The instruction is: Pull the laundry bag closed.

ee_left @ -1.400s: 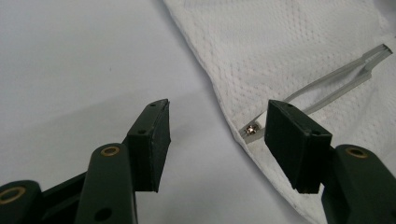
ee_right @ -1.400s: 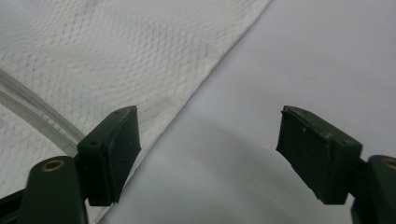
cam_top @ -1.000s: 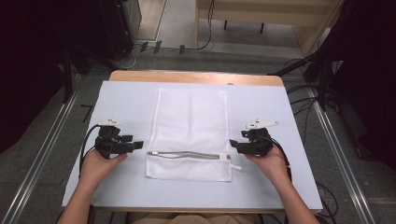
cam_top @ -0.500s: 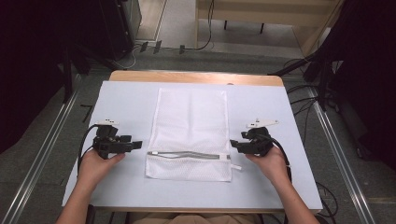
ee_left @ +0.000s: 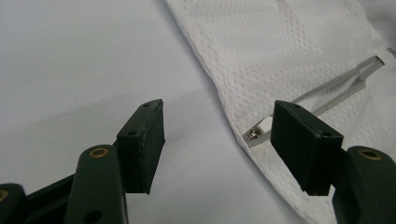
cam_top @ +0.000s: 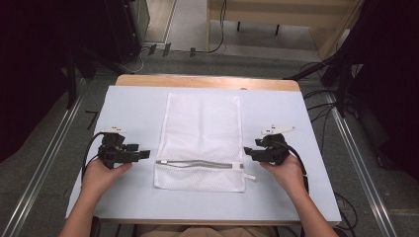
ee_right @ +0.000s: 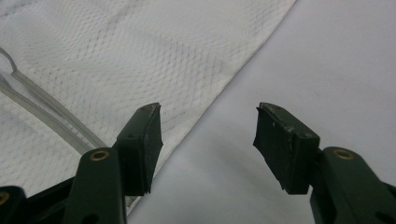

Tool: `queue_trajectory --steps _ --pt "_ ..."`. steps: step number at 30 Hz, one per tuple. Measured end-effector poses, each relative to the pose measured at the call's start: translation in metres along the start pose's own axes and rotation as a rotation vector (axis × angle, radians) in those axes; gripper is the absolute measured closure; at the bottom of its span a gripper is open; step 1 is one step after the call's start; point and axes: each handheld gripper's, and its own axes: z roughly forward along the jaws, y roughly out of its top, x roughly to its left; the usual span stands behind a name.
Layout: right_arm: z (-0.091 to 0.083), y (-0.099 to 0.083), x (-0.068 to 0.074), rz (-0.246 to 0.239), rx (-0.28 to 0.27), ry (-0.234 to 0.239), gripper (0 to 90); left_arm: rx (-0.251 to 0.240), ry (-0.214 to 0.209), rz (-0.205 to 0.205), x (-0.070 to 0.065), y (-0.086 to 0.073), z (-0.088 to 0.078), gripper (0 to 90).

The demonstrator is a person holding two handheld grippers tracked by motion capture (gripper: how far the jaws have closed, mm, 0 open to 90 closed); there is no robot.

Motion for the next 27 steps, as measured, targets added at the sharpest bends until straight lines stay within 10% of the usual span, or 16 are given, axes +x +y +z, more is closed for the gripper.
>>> queue_trajectory --steps 27 --pt "-0.006 0.009 0.03 -0.106 -0.003 0.058 50.8 0.006 -0.003 0.007 0.0 -0.001 -0.006 37.8"
